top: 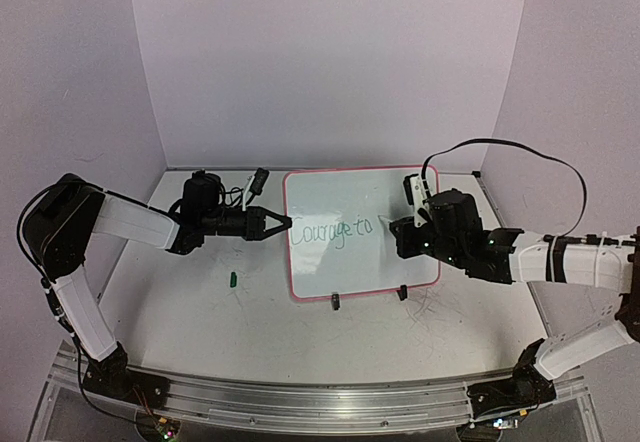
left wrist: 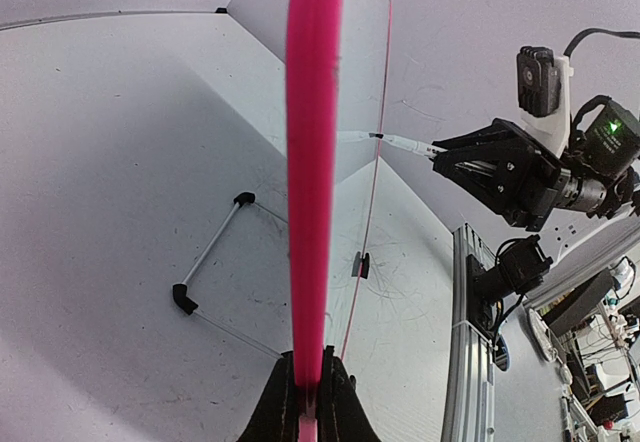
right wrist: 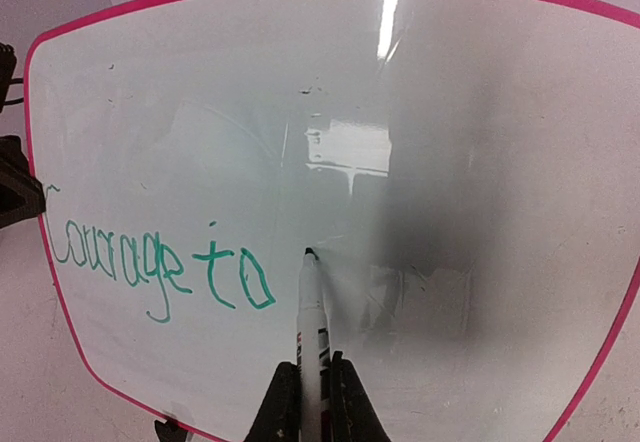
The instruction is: Write a sentence on the whiteboard
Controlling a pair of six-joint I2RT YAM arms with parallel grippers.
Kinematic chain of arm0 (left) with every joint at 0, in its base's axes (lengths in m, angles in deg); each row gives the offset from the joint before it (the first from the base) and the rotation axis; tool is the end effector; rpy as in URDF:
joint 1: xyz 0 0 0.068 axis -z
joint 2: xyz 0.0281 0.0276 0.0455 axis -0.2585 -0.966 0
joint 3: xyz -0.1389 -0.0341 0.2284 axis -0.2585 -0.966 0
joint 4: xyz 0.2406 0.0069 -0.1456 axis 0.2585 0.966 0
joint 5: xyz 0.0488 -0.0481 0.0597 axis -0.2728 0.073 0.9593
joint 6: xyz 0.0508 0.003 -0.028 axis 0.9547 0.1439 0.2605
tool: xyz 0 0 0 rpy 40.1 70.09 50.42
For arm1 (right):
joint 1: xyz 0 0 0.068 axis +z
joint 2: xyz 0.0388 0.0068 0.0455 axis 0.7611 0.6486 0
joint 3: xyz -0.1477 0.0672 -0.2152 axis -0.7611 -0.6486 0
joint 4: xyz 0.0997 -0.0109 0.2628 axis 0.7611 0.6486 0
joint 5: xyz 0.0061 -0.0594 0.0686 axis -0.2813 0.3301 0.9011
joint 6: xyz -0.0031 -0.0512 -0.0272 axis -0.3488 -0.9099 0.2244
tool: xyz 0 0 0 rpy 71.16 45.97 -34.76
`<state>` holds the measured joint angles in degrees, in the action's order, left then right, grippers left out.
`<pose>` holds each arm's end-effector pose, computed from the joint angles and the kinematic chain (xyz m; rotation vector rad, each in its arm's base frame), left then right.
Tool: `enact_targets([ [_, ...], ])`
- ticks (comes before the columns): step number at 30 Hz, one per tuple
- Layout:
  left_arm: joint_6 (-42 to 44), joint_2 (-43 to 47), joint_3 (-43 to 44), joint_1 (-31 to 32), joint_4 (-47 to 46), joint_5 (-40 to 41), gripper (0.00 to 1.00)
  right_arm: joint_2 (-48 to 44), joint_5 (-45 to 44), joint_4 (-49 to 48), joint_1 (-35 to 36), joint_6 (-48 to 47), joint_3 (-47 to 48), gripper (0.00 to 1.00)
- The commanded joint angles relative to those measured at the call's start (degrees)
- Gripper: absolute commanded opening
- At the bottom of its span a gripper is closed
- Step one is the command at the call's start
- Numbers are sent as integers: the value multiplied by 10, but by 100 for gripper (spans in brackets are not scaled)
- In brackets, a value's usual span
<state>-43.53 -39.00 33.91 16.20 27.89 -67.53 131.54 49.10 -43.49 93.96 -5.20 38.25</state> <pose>0.3119 -0.2230 0.1748 0.7114 1.8797 -1.3651 0.2332 0.2185 0.2313 -0.4062 1.9783 0.4970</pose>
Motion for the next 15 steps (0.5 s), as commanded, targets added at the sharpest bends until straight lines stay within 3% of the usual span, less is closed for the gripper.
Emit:
enact_targets([
  [1,11,-2,6,5,3,22,0,-5,-6,-2,-1,4,7,0],
  [15,11,0,6,5,4,23,0,-21,14,10,0,18,-17,0],
])
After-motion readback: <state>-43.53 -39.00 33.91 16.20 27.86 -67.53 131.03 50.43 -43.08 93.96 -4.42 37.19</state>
